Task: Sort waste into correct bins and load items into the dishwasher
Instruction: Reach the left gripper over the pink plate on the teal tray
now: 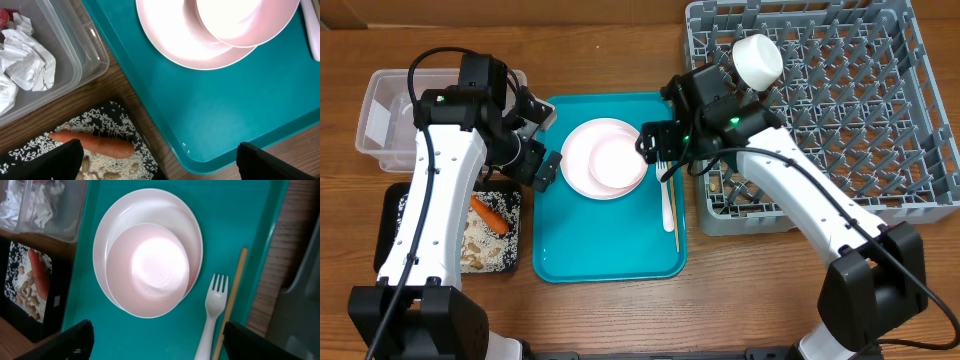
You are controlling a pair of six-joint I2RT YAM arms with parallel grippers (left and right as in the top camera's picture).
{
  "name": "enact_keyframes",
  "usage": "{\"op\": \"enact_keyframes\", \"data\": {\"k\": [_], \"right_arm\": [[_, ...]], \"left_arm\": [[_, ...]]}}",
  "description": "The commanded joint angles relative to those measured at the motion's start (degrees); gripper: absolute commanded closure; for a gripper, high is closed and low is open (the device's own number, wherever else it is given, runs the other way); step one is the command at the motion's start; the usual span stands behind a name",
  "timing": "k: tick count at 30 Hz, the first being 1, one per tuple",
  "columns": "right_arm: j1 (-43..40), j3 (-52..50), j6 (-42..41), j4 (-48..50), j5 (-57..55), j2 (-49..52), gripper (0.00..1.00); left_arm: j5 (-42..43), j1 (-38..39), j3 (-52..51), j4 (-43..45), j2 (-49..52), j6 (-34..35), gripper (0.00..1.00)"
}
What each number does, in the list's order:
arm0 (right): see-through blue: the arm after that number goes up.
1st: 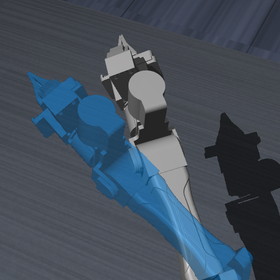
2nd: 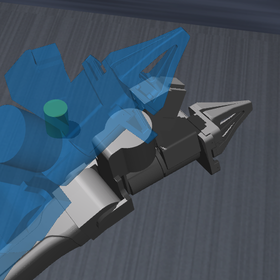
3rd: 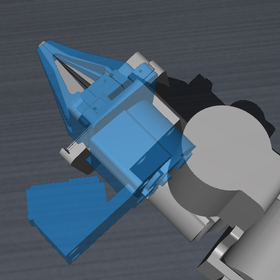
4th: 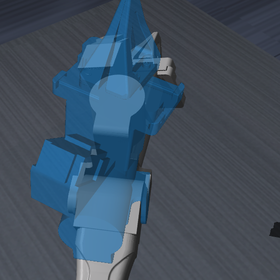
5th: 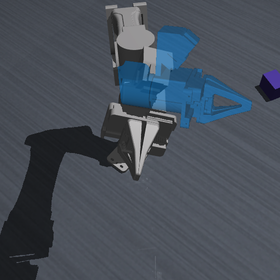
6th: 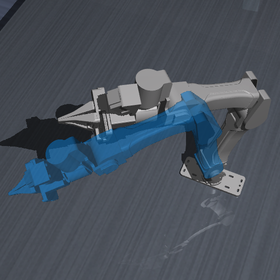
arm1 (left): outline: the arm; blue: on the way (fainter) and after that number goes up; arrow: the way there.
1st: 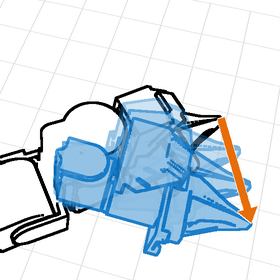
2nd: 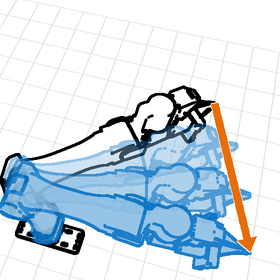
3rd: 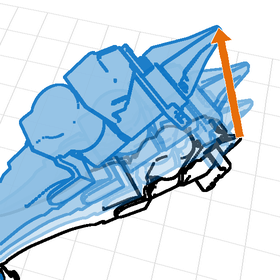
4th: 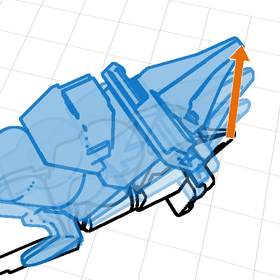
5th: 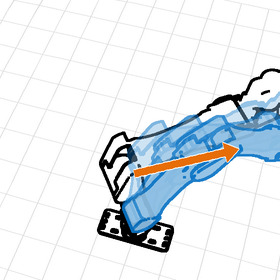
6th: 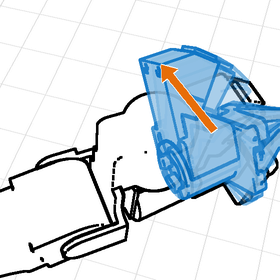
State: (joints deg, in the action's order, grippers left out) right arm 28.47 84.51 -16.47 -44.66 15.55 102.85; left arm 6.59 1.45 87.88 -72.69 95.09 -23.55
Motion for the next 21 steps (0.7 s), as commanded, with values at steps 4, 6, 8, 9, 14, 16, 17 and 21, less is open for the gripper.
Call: {"op": "enact_keyframes", "data": {"k": [4,6,8,9,14,16,17,21], "right_arm": [[1.20,-0.17,0.13,0.42,-3.06,0.13,0.13],[1.20,-0.17,0.11,0.42,-3.04,0.13,0.13],[1.20,-0.17,0.11,0.04,-3.04,0.13,0.13],[1.20,-0.17,0.11,-0.59,-3.06,0.13,0.12],[0.92,-0.17,1.57,-5.79,-3.61,0.13,0.09],[0.72,-0.15,2.38,-7.37,-5.44,0.13,0.05],[0.59,-0.13,2.38,-8.20,-6.43,0.11,0.04],[-0.28,-0.13,3.41,-11.13,-6.97,0.11,0.04]], "left_arm": [[-0.17,-0.15,0.74,-0.09,-0.70,-0.02,0.00],[-0.44,-0.15,0.74,-0.07,-0.70,-0.02,0.00],[-0.44,-0.15,0.74,0.11,-0.70,-0.02,0.00],[-0.37,-0.15,0.74,0.26,-0.70,-0.02,0.00],[9.33,-0.15,0.74,8.28,-0.70,2.12,0.00],[17.16,-0.15,0.74,9.55,-0.70,6.27,0.00],[19.65,-0.15,0.74,9.57,-0.70,7.39,0.00],[26.86,-0.15,0.74,10.84,-0.70,10.58,0.00]]}}
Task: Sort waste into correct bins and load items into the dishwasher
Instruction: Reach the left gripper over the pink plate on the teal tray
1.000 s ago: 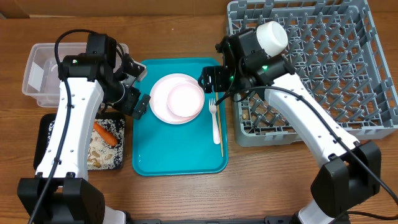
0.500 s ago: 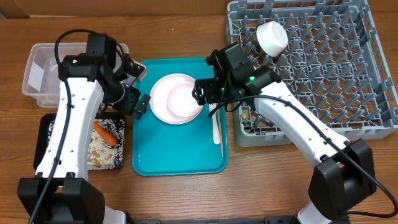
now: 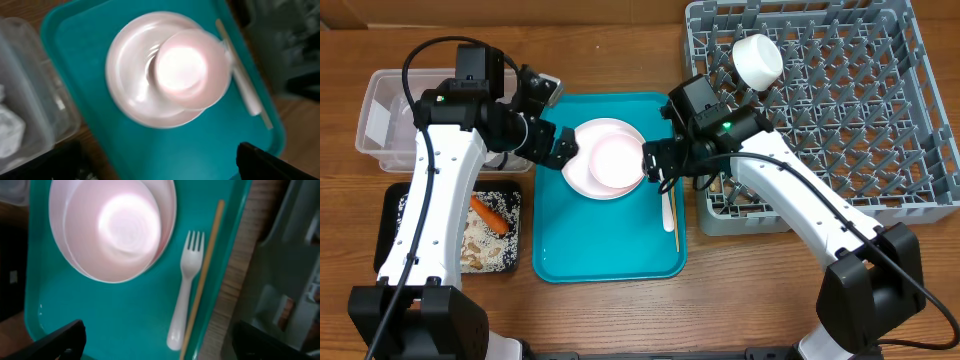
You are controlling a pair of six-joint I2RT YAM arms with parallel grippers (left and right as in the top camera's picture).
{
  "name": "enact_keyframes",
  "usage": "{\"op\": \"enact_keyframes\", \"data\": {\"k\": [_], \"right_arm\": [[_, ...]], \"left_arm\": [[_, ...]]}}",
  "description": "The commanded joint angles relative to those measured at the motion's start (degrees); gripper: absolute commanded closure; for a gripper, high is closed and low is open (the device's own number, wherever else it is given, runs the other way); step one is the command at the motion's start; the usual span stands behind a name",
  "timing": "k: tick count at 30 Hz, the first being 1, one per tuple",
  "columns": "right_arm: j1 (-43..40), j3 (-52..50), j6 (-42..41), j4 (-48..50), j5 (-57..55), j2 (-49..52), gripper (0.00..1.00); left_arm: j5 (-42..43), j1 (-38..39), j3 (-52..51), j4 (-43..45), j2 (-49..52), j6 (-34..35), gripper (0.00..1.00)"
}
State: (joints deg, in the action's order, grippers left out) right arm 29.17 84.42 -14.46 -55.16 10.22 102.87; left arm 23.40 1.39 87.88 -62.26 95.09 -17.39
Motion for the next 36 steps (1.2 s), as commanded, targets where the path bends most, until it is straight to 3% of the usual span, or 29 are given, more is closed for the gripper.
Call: {"op": "enact_keyframes", "data": {"k": [1,5,12,13,16,17,21,25,36], "right_arm": [[-1.25,-0.04,1.40,-1.20,-1.64,0.09,0.04],[-2.05,-0.04,1.36,-1.81,-1.55,0.09,0.05],[-2.08,0.02,1.36,-2.03,2.25,-0.02,0.07],[-2.10,0.07,1.38,-2.23,2.75,-0.15,0.07],[-2.21,0.07,1.38,-2.25,2.73,-0.81,0.07],[-2.34,0.15,1.38,-2.16,2.71,-1.31,0.07],[-2.62,1.55,1.33,-2.25,2.75,-3.08,0.07],[-2.62,2.34,1.33,-2.23,2.73,-5.60,0.07],[-2.62,2.34,1.33,-4.37,2.73,-8.04,0.07]], "left_arm": [[11.80,-0.09,0.74,0.37,-0.70,4.96,0.00],[18.45,0.55,0.72,-0.68,-0.70,5.18,0.00],[14.82,1.27,0.72,-1.90,-0.70,5.20,0.00],[13.27,1.27,0.72,-2.14,-0.70,5.18,0.04],[10.75,1.33,0.52,-2.21,-0.70,6.67,0.45],[10.27,1.44,0.15,-2.12,-0.70,8.26,0.48],[4.37,2.64,-3.61,0.70,-0.70,17.38,0.48],[-3.15,5.33,-10.95,8.76,-0.70,26.01,0.38],[-10.56,10.01,-26.27,28.61,-0.70,35.78,0.40]]}}
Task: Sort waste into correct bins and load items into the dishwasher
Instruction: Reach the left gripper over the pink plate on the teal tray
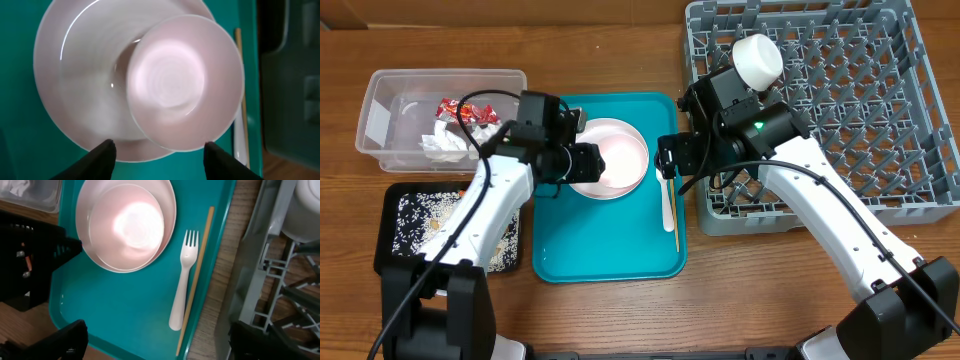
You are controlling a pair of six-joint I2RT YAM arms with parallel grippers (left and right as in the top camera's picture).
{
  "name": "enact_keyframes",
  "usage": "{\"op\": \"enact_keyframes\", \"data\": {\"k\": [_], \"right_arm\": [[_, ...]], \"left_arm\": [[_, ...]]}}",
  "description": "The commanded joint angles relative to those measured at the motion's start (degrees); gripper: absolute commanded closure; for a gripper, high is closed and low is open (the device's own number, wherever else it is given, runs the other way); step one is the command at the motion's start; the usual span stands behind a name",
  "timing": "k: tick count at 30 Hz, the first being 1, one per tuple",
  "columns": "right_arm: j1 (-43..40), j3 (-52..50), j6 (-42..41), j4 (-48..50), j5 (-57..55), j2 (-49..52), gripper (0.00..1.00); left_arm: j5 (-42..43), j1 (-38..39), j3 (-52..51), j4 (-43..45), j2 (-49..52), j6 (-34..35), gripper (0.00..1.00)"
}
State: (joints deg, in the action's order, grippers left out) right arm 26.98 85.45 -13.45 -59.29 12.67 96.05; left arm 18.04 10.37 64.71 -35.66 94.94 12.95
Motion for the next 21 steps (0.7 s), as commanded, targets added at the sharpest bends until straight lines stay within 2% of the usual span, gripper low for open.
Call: {"op": "enact_keyframes", "data": {"k": [1,4,12,17,21], "right_arm": [[-0.44,1.31,0.33,-0.26,0.28,-1.22,0.07],[-0.44,1.31,0.33,-0.26,0.28,-1.22,0.07],[-0.44,1.31,0.35,-0.72,0.26,-1.22,0.07],[-0.44,1.31,0.35,-0.74,0.24,-1.22,0.07],[-0.44,1.31,0.37,-0.74,0.22,-1.22,0.06]], "left_arm": [[-6.67,1.44,-4.59,3.89,-0.55,6.34,0.39],[-7.52,2.16,-7.67,8.83,-0.55,7.08,0.37],[-7.69,2.23,-10.14,13.42,-0.55,7.26,0.49],[-8.15,2.43,-12.92,19.56,-0.55,8.00,0.48],[-8.11,2.43,-13.00,21.20,-0.55,11.26,0.48]]}}
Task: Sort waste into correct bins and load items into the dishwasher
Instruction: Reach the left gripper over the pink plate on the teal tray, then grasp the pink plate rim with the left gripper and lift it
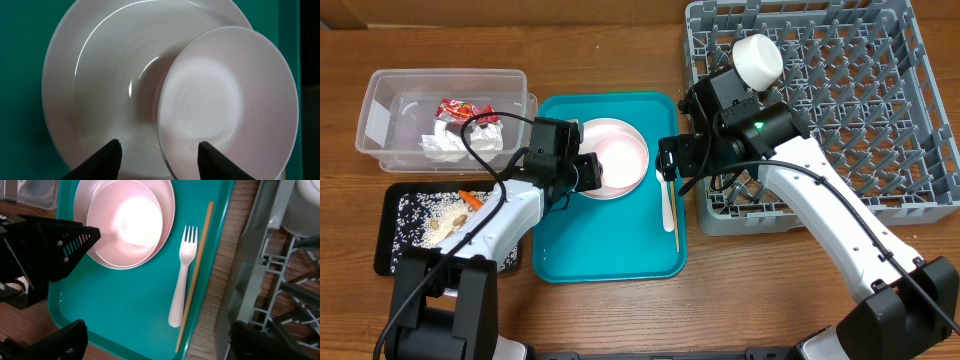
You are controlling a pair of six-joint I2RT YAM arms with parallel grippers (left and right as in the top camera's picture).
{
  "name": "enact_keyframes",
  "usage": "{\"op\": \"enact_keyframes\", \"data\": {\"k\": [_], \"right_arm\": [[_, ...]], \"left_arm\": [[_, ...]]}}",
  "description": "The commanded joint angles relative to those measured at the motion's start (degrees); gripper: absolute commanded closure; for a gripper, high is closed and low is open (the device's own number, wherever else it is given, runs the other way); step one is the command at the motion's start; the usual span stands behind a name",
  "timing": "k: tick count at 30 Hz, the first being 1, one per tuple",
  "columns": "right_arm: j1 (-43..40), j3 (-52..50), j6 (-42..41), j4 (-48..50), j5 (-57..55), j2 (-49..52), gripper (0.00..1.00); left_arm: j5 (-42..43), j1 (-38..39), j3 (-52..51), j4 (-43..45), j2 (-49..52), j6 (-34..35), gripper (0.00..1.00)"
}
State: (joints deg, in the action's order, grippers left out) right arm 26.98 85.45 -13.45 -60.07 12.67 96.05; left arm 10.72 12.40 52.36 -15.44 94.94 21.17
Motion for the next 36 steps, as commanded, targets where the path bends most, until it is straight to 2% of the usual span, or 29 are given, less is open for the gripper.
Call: {"op": "enact_keyframes", "data": {"k": [1,9,22,27,29,32,36], "right_arm": [[-0.44,1.31,0.37,0.04,0.20,-1.22,0.06],[-0.44,1.31,0.37,0.11,-0.20,-1.22,0.06],[-0.44,1.29,0.37,0.09,-1.38,-1.22,0.06],[-0.44,1.29,0.37,-0.15,-2.14,-1.22,0.05],[-0.44,1.29,0.37,-0.15,-2.14,-1.22,0.05],[-0.44,1.29,0.35,-0.26,-2.12,-1.22,0.05],[-0.44,1.29,0.35,-0.31,-2.12,-1.22,0.05]], "left_arm": [[-0.79,0.39,-0.66,1.20,-0.55,3.61,0.49],[-0.63,0.39,-0.70,0.72,-0.52,4.37,0.59],[-0.68,0.42,-0.74,1.05,2.29,4.39,0.66],[0.20,0.37,-0.04,1.16,2.05,4.61,0.90],[1.14,0.37,1.03,0.74,2.01,4.48,0.96],[1.33,0.37,3.93,-2.71,1.99,4.09,0.96],[1.33,0.37,11.04,-12.09,1.95,4.07,0.96]]}}
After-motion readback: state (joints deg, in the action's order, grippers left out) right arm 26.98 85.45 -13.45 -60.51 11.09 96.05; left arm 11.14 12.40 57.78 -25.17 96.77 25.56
